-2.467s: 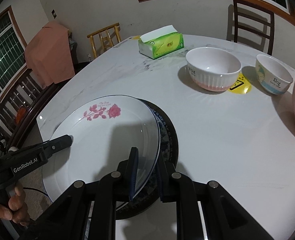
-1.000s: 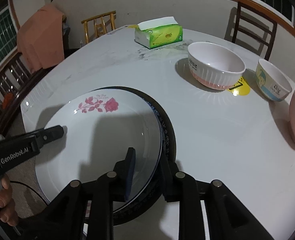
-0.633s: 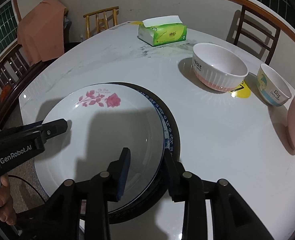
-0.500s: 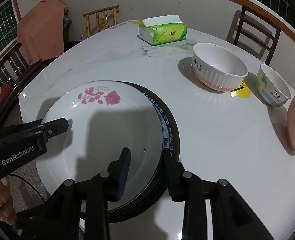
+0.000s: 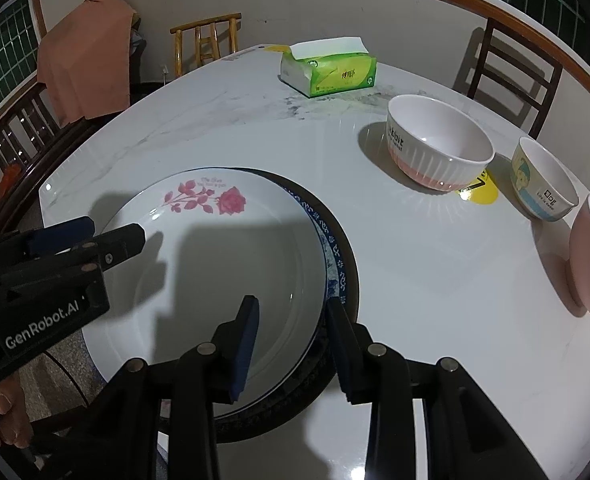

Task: Organize plates and bowls
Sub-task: 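Lift both open grippers away from the plates toward the pink-rimmed bowl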

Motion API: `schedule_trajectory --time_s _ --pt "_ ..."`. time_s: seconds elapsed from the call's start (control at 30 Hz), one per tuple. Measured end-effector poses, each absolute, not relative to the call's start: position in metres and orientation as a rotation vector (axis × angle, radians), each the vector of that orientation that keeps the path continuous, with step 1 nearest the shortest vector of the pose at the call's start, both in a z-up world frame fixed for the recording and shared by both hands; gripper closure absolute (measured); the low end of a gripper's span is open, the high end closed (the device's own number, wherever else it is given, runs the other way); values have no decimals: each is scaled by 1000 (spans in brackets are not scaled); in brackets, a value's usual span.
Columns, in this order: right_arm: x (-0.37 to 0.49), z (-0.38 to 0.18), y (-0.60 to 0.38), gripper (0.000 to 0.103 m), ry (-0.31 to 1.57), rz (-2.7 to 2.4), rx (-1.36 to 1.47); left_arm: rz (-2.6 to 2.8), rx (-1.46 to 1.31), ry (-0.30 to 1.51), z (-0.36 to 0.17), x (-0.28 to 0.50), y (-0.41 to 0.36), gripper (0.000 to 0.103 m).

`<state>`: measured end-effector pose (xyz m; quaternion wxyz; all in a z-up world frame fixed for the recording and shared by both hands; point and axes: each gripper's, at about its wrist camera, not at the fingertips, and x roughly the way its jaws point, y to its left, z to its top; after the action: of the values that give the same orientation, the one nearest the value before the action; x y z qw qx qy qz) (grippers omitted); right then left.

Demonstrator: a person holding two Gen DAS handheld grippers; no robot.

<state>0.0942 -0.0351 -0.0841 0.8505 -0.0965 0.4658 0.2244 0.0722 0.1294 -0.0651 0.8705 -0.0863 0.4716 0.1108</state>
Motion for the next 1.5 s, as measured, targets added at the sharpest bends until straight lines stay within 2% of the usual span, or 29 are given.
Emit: schedule_trajectory --time_s 0.73,1.5 --pt "87 -65 -93 68 945 371 -132 173 -119 962 -48 69 77 47" --pt "89 -67 -271 68 980 129 21 -80 10 1037 -43 101 -68 46"
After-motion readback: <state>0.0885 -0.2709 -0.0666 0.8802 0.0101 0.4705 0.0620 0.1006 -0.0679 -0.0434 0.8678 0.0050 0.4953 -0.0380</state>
